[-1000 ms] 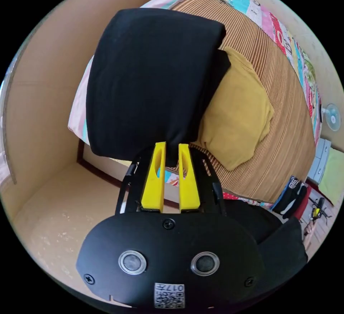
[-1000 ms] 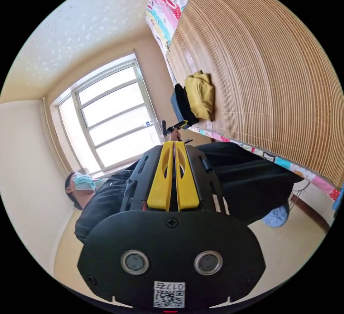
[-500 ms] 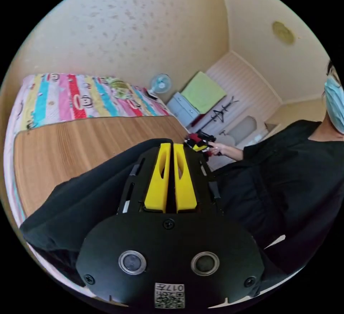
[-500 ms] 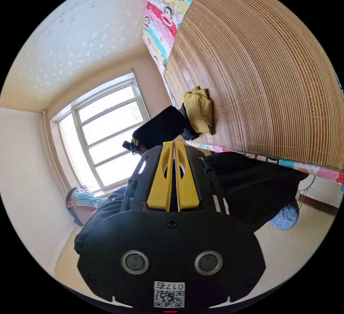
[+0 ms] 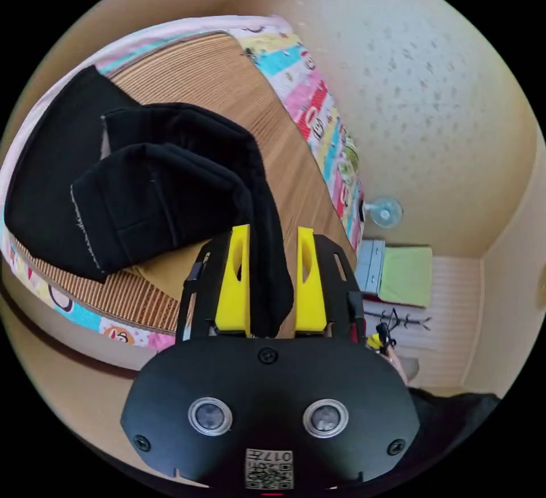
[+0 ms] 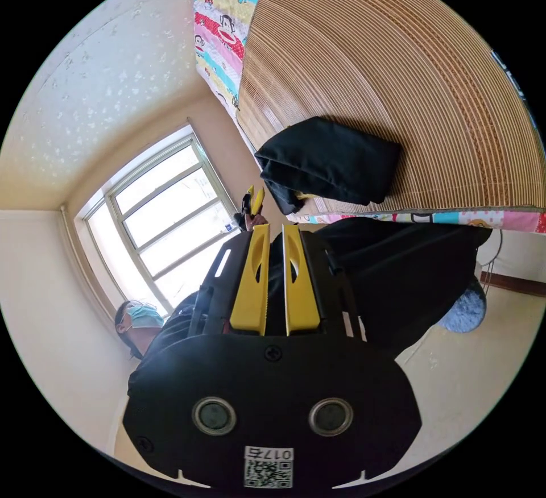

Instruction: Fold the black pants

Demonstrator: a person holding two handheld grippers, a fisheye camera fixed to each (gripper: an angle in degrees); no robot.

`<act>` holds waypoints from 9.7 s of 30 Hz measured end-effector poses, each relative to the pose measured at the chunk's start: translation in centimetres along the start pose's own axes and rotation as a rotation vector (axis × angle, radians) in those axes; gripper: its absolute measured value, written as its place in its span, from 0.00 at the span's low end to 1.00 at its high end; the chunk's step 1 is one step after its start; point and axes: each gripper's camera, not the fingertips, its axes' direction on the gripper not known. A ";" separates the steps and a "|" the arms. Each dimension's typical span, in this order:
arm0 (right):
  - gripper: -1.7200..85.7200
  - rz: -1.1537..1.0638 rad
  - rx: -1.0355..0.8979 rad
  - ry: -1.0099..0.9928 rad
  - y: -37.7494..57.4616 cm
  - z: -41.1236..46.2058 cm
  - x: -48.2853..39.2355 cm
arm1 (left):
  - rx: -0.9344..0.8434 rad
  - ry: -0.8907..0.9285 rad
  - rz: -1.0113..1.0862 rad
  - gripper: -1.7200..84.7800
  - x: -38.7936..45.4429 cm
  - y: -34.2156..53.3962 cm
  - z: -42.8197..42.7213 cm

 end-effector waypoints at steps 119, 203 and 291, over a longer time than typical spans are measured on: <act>0.15 -0.062 -0.189 0.701 -26.4 -4.7 14.0 | -0.842 0.073 0.167 0.07 -12.7 0.3 18.4; 0.05 -0.511 -0.123 0.591 5.4 -32.0 -1.7 | -0.731 -0.166 0.445 0.18 -6.4 18.0 7.2; 0.04 -0.383 -0.453 0.318 -21.3 -7.7 9.3 | -0.738 0.396 0.227 0.06 -14.4 2.1 -17.5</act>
